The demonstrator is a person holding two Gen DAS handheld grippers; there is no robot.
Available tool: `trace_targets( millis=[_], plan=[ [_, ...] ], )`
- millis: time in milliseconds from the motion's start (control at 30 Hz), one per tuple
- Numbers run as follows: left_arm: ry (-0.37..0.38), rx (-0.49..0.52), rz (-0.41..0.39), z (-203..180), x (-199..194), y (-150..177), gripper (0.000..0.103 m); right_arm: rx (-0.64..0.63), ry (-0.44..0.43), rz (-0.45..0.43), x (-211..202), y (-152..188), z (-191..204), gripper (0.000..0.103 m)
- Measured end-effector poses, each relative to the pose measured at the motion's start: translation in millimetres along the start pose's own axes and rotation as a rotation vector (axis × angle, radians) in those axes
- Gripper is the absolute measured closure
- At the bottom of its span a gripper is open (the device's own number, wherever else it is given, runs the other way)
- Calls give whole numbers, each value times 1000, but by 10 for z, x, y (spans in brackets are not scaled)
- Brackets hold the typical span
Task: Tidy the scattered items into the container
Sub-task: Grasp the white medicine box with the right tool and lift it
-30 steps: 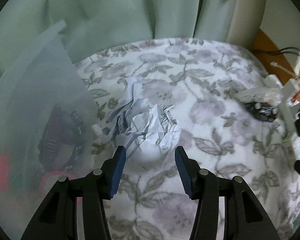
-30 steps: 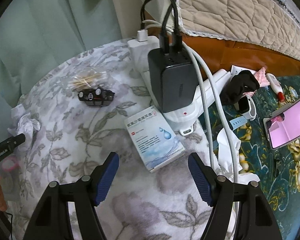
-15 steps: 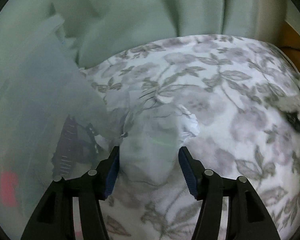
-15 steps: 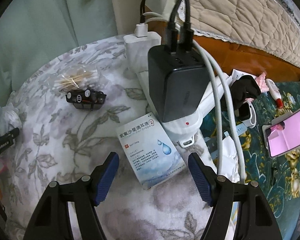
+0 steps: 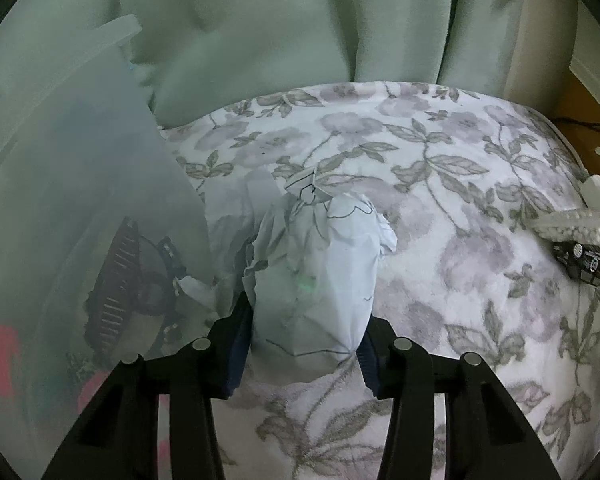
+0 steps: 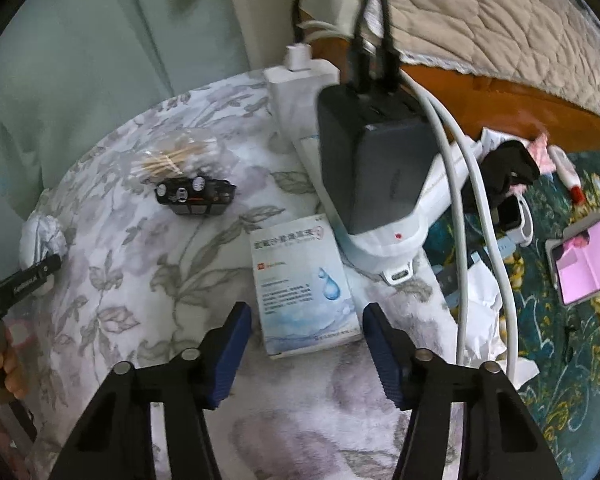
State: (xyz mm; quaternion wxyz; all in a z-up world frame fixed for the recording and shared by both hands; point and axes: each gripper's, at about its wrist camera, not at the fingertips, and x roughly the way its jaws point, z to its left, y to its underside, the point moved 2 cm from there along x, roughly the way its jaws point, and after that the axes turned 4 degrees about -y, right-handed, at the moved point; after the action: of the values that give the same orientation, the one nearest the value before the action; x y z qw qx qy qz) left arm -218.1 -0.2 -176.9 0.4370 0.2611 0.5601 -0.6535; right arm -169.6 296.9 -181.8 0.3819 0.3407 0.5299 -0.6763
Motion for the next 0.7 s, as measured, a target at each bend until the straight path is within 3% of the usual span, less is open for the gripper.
trace_targets(
  millis=[267,700],
  plan=[
    [13,-19,4,7,-55,40,55,32,-19,-2,2,24,-40,50],
    [111,-18,-28,-89,-455,169,55,31,-66,-30,-201,64,65,51]
  ],
)
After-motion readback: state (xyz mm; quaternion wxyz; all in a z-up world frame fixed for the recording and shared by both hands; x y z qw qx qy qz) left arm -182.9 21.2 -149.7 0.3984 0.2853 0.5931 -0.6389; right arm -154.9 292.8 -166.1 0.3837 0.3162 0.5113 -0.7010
